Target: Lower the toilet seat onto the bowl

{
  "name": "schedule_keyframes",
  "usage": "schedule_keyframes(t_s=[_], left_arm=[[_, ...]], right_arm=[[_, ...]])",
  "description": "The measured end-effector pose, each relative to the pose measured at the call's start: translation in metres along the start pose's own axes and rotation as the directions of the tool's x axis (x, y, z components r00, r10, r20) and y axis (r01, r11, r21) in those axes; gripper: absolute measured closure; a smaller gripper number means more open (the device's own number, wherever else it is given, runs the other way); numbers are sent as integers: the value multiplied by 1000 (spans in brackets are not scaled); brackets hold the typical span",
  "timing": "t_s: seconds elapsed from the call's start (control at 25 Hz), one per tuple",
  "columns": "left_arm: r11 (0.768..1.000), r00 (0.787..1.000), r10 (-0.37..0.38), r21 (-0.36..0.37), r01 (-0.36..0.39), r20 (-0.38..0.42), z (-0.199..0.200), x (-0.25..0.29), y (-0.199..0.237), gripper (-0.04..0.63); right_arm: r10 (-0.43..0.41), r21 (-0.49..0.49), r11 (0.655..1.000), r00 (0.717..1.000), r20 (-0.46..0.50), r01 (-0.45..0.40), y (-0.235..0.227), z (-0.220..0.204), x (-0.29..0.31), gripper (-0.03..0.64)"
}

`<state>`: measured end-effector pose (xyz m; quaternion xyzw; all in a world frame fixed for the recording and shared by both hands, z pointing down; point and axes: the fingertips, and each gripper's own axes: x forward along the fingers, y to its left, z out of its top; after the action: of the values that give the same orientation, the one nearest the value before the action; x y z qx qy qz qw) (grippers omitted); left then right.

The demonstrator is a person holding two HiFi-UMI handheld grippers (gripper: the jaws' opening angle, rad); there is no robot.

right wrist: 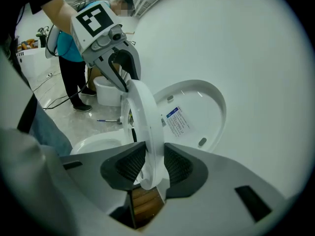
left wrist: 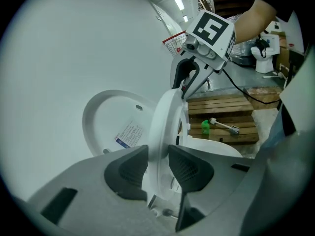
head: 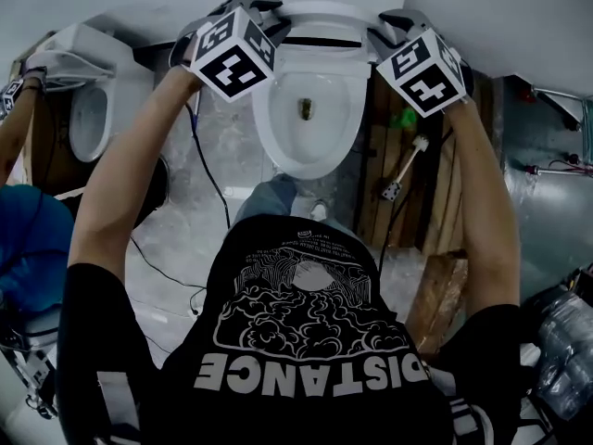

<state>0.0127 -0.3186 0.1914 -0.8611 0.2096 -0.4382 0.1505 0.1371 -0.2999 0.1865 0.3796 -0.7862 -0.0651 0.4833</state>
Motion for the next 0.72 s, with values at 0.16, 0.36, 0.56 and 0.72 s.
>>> schedule_keyframes(t_s=[0.16,0.36,0.56,0.72], left_arm=[[1000,999,23,4,-23,-26,-6,-6,-21,451],[999,997,49,1,-49,-56,-10,-12,-49,451],[997,994,71,24,-70,-85,-22,-19,-77,452],[997,991,74,34,-71,-110,-31,-22,-99,453]], right_arm=[[7,-34,999,1000,25,-6,20,-7,-8,491],[38,-87,996,999,34,-35,44,-18,-17,491],[73,-124,990,996,51,-66,74,-26,-22,491],[93,-154,985,994,62,-82,95,-34,-26,491]])
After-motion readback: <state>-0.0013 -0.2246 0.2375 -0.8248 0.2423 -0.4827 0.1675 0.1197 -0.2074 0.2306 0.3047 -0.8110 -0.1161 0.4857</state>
